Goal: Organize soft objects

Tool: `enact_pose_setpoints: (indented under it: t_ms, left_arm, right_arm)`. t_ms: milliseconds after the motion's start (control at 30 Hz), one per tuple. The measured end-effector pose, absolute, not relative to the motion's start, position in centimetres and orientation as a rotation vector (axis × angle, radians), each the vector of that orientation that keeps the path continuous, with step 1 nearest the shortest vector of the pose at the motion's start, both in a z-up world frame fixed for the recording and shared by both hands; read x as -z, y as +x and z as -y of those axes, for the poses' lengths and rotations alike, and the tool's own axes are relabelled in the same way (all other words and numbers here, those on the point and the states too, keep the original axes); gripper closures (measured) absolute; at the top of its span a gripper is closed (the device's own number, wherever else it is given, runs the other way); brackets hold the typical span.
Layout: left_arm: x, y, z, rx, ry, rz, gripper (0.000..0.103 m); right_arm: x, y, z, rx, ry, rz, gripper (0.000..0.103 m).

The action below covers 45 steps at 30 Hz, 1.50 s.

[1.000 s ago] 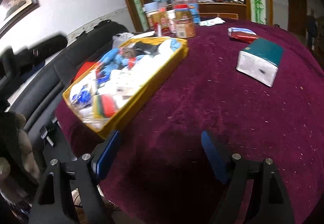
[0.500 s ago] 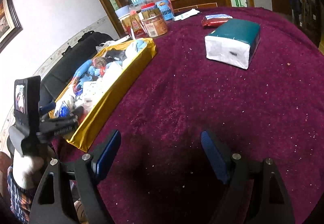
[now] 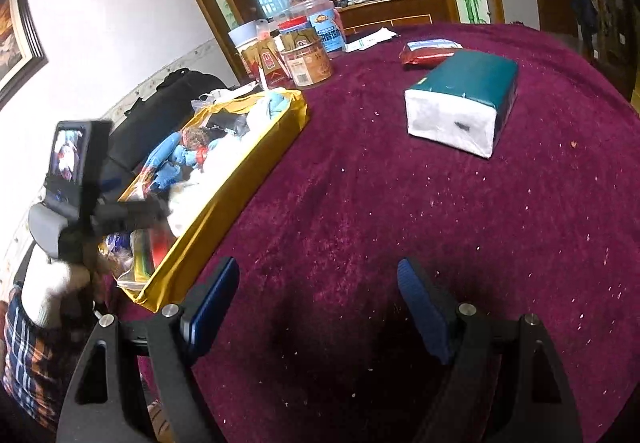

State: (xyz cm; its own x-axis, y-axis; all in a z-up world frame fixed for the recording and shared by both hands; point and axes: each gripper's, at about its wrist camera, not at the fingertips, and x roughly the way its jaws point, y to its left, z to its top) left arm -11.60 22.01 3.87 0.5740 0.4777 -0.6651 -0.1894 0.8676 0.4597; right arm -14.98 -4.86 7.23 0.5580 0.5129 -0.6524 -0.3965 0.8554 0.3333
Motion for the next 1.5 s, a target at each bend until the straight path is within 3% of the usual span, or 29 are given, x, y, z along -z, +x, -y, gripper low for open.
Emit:
enact_pose_setpoints:
  t_ms: [167, 367, 567, 667, 800, 867, 1000, 1133, 1333, 1433, 1500]
  left_arm:
    - [-7.7, -13.2, -26.7, -0.347, 0.094, -0.838, 0.010]
    - [-8.2, -10.1, -30.6, -0.502, 0.177, -0.873, 0.010]
    - [-6.5, -6.5, -29.1, -0.392, 0.227, -0.986, 0.010]
    - [-6.3, -6.2, -27.3, -0.166, 0.223, -1.078, 0.010]
    - [-8.8, -7.1, -27.7, -0.210, 0.235, -0.998, 0.010]
    - [-9.4, -6.4, -29.1, -0.304, 0.185, -0.947, 0.010]
    - [-9.6, -5.1, -30.0, -0.363, 0.096, -0.891, 0.010]
    - [-10.2, -3.7, -29.9, -0.380, 0.040, -0.850, 0.010]
    - [-6.7, -2.4, -25.5, -0.191, 0.153, -1.024, 0.010]
    - [-6.1, -4.7, -23.2, -0.135, 0.261, -1.084, 0.018]
    - [-5.6, -5.6, -22.9, -0.151, 0.320, -1.114, 0.018]
  right_arm:
    - [-8.0, -13.2, 4.9, -0.517, 0.135, -0.800, 0.022]
    - [-10.1, -10.6, 4.9, -0.478, 0.128, -0.741, 0.022]
    - [-11.8, -11.2, 6.2, -0.725, 0.400, -0.936, 0.022]
    - [-14.5, -12.7, 7.2, -0.815, 0.390, -0.907, 0.021]
    - [-17.8, -12.8, 10.3, -0.757, 0.356, -0.765, 0.002]
    - [-18.2, -11.4, 12.1, -0.638, 0.352, -0.674, 0.002]
    - [-15.5, -7.7, 13.4, -0.414, 0.312, -0.598, 0.002]
    - [-10.9, -4.6, 14.2, -0.346, 0.352, -0.670, 0.002]
    - [-8.0, -3.8, 13.8, -0.331, 0.320, -0.721, 0.002]
    - [-8.0, -4.2, 13.3, -0.323, 0.273, -0.708, 0.002]
    - [-7.8, -3.9, 13.2, -0.339, 0.271, -0.722, 0.002]
